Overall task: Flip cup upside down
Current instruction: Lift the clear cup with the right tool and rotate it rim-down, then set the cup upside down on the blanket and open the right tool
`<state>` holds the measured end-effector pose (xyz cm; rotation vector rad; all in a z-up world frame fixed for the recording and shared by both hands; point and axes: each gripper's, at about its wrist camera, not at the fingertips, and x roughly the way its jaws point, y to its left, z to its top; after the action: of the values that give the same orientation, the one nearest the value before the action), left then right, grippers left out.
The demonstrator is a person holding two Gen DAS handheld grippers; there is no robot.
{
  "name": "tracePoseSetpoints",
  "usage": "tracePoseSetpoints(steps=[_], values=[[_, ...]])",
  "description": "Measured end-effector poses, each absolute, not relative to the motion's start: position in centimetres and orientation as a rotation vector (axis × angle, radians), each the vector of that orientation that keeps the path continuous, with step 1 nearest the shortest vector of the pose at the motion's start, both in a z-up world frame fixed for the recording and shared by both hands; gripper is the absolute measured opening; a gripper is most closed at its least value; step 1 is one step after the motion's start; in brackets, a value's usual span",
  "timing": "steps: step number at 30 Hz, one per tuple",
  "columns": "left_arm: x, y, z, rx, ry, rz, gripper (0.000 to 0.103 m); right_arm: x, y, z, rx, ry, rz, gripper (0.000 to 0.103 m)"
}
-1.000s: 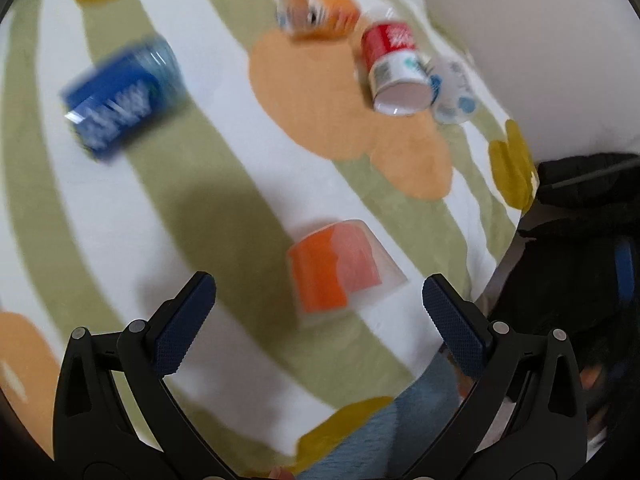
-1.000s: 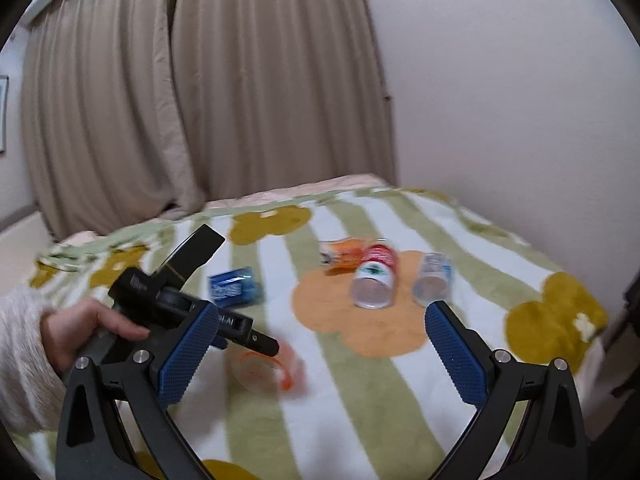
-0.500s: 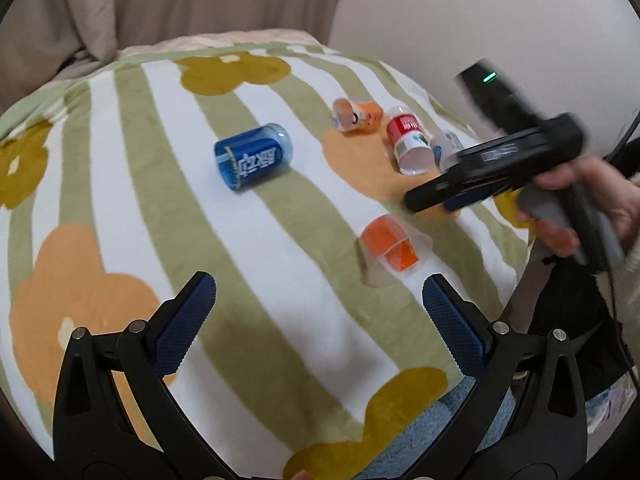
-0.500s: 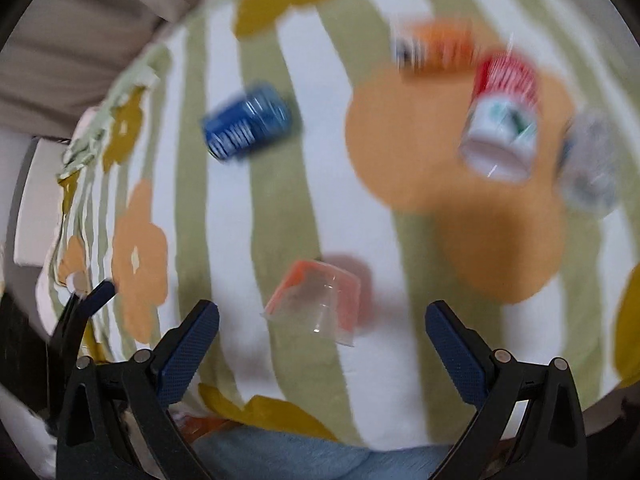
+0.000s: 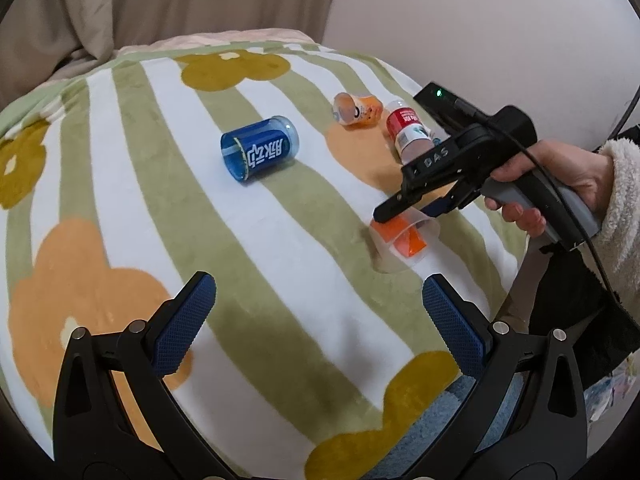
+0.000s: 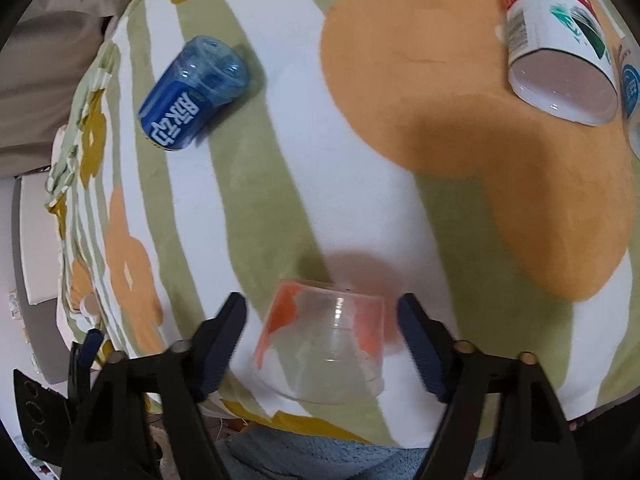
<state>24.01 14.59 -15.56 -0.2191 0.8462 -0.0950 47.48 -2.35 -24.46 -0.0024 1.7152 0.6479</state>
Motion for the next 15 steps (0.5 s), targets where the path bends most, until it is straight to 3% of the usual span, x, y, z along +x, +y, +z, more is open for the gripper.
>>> tracePoseSetpoints(steps=[5, 7, 11, 15], values=[[23.8, 15.0, -15.1, -0.239, 0.831, -0.095, 0.103, 47.4, -2.8, -24.4, 0.022, 1.709, 0.663, 0.058], [23.5, 15.1, -14.9, -0.242, 0.813, -0.087, 0.103, 47.2, -3.5, -22.0, 0.054, 1.599, 0.687, 0.058], [22.6, 15.1, -14.9, -0.245, 0.763, -0.060, 0.103, 42.4, -7.1, -14.9, 0.070, 1.029, 0.767, 0.058], [22.1, 14.5, -15.9, -0.230, 0.729, -0.023, 0.103, 35.4, -9.1, -16.4, 0.037, 0.671, 0.779, 0.058]])
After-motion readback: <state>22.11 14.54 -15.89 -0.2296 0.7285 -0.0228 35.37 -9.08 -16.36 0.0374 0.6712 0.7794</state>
